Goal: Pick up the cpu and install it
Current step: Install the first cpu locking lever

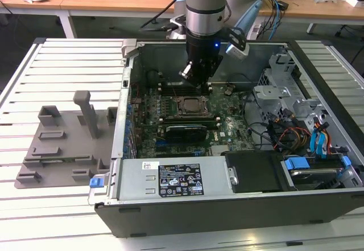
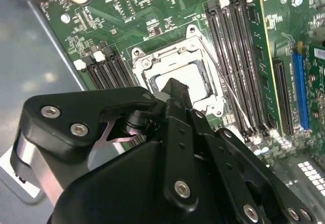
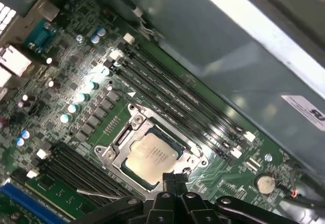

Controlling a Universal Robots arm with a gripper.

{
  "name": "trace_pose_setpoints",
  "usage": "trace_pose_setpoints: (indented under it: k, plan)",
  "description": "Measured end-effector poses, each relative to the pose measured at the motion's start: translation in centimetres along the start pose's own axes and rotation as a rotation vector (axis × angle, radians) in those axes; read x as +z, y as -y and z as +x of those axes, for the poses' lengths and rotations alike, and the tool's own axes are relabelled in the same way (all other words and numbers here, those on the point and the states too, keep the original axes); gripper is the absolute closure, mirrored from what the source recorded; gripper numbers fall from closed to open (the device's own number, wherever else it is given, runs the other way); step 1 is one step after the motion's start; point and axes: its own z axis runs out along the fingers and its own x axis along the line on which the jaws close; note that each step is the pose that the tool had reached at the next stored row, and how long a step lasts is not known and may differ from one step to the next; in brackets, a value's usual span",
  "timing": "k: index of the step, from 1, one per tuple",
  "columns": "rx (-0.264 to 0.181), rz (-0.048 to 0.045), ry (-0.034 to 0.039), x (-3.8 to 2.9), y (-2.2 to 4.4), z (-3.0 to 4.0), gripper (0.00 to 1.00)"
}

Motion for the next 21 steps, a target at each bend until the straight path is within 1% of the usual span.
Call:
trace_pose_setpoints:
  k: [1,3,5,7,9,10,12,15,17,19,20,21]
  plan:
    - [0.014,0.0013,-0.0015,0.0,0.0,0.0,0.89]
    - [0.066,0.0066,-0.0074,0.0,0.0,0.0,0.89]
    - [0.091,0.0094,-0.0103,0.01,0.0,0.0,0.89]
    - [0.127,0.0126,-0.0142,0.0,0.0,0.0,0.89]
    - [0.152,0.0144,-0.0164,0.01,0.0,0.0,0.89]
    - [0.184,0.0164,-0.0192,0.01,0.0,0.0,0.89]
    - [0.231,0.019,-0.0231,0.01,0.0,0.0,0.89]
    - [0.266,0.0204,-0.0256,0.02,0.0,-0.01,0.89]
    - [0.338,0.0233,-0.0311,0.04,0.0,0.0,0.89]
    - [0.395,0.0251,-0.0351,0.07,-0.01,0.0,0.89]
    - [0.419,0.023,-0.0426,0.09,0.0,0.0,0.89]
    - [0.438,0.0197,-0.0526,0.1,-0.01,0.0,0.89]
